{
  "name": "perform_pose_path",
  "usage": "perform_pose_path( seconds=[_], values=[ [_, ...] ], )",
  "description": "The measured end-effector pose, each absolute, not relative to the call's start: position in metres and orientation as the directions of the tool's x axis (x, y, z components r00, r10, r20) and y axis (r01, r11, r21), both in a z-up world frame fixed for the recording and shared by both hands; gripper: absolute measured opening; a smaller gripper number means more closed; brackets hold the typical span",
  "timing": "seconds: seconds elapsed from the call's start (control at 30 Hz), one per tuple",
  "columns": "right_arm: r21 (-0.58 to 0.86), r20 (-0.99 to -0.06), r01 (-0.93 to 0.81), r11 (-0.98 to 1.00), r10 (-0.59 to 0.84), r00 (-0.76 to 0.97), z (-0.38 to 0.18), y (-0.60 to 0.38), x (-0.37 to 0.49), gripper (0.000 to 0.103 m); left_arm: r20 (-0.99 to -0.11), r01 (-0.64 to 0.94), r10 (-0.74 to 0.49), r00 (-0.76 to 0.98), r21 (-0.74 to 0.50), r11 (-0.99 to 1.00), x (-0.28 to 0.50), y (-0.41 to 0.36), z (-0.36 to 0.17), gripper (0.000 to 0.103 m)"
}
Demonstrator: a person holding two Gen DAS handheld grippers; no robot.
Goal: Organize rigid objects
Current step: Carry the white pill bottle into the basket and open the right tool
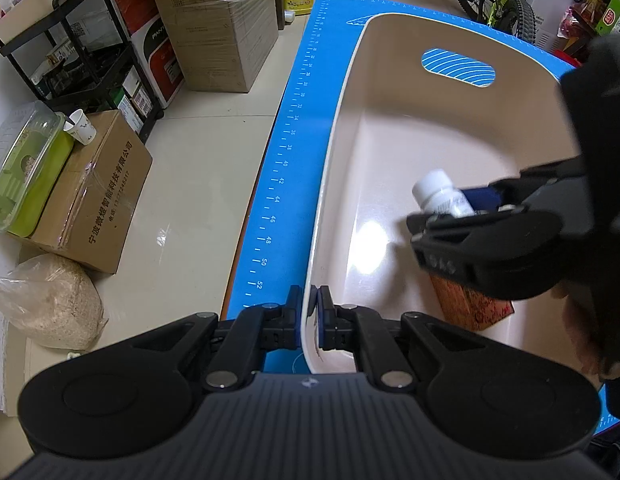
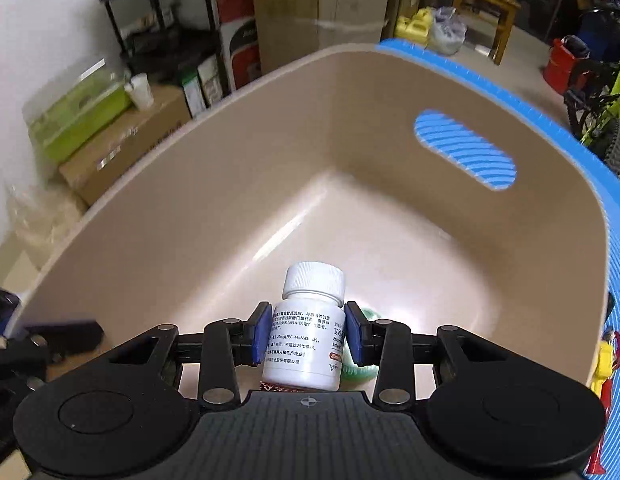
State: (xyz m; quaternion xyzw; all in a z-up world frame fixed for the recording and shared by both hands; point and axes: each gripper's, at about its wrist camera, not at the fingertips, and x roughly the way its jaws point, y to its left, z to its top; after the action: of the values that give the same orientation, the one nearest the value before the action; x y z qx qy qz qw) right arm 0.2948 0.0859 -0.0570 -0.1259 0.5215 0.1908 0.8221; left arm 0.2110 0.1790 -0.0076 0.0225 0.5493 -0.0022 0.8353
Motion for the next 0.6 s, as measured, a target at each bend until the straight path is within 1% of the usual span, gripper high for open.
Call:
perform_pose_path(
  seconds=[0.07, 0.1, 0.13, 0.2, 0.27, 0.37, 0.6],
  values=[
    [-0.021, -0.912, -0.441, 0.897, 0.164, 0.376, -0.060, 0.088, 0.295, 0.045, -0.918, 0.028, 0.022, 0.396, 0.036, 0.999, 0.212, 0.179, -0.008, 0.009],
    [-0.018, -0.910, -0.442, 0.897, 0.168, 0.378, -0.059, 0.088, 0.295, 0.047, -0.918, 0.027, 0.022, 0.396, 0.035, 0.999, 0.212, 0.179, -0.008, 0.009],
    [-0.018, -0.908, -0.442, 0.897, 0.170, 0.382, -0.058, 0.088, 0.295, 0.051, -0.918, 0.026, 0.021, 0.395, 0.034, 0.999, 0.212, 0.179, -0.008, 0.009],
    [-0.011, -0.908, -0.440, 0.898, 0.175, 0.380, -0.057, 0.087, 0.294, 0.053, -0.918, 0.027, 0.021, 0.395, 0.035, 0.999, 0.212, 0.178, -0.008, 0.009],
    [-0.002, -0.906, -0.433, 0.902, 0.182, 0.383, -0.054, 0.082, 0.293, 0.060, -0.918, 0.026, 0.022, 0.395, 0.035, 0.999, 0.212, 0.178, -0.008, 0.009],
    [0.041, -0.893, -0.418, 0.907, 0.221, 0.392, -0.043, 0.072, 0.292, 0.067, -0.919, 0.026, 0.022, 0.395, 0.035, 0.999, 0.212, 0.178, -0.008, 0.009],
    [0.059, -0.835, -0.408, 0.911, 0.269, 0.480, 0.010, 0.037, 0.288, 0.069, -0.919, 0.028, 0.023, 0.394, 0.036, 0.999, 0.213, 0.178, -0.008, 0.009]
  ],
)
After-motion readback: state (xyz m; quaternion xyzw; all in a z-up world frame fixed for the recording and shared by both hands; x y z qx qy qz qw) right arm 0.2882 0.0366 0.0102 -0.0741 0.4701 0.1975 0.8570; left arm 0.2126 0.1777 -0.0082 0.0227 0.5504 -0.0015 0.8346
